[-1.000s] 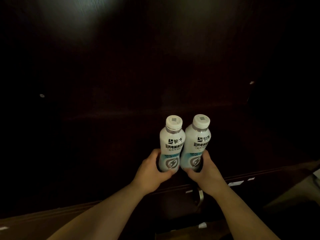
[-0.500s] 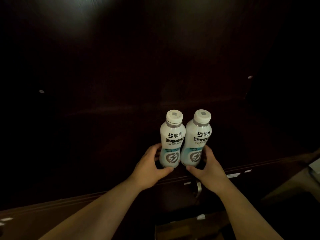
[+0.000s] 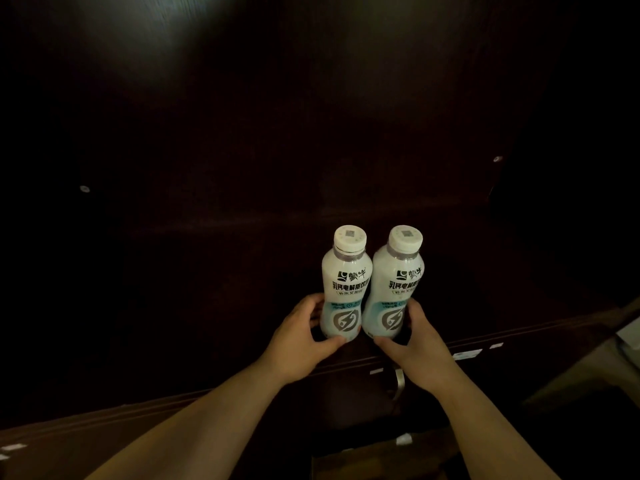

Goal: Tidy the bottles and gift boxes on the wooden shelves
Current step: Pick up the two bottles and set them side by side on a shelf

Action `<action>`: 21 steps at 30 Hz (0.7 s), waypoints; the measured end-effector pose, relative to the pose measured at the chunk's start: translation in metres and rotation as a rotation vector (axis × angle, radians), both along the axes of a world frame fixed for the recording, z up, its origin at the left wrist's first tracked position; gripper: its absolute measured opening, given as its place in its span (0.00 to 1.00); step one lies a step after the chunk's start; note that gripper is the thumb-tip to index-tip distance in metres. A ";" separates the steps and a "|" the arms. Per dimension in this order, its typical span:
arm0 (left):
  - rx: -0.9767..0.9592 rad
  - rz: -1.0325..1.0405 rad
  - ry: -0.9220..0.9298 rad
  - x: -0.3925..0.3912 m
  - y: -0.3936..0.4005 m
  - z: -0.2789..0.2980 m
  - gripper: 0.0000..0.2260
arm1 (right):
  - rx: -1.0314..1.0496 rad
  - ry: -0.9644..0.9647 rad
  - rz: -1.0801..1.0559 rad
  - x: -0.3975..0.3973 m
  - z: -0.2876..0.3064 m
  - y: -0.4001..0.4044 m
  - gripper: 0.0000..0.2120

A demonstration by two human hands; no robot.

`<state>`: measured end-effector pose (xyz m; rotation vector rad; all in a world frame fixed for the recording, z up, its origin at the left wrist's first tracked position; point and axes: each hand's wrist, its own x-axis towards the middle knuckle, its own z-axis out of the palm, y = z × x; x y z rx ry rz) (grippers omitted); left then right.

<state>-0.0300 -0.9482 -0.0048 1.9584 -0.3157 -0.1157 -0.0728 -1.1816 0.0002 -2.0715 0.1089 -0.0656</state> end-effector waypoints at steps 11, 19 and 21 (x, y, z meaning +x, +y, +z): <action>0.042 -0.023 0.034 -0.001 0.003 0.002 0.33 | 0.005 0.019 -0.007 -0.003 0.001 -0.002 0.41; 0.043 -0.018 0.002 -0.002 0.002 0.002 0.32 | 0.024 0.007 0.022 -0.002 0.001 -0.003 0.37; 0.047 -0.016 0.002 -0.003 0.002 0.003 0.31 | 0.031 0.008 0.024 -0.002 0.001 -0.003 0.37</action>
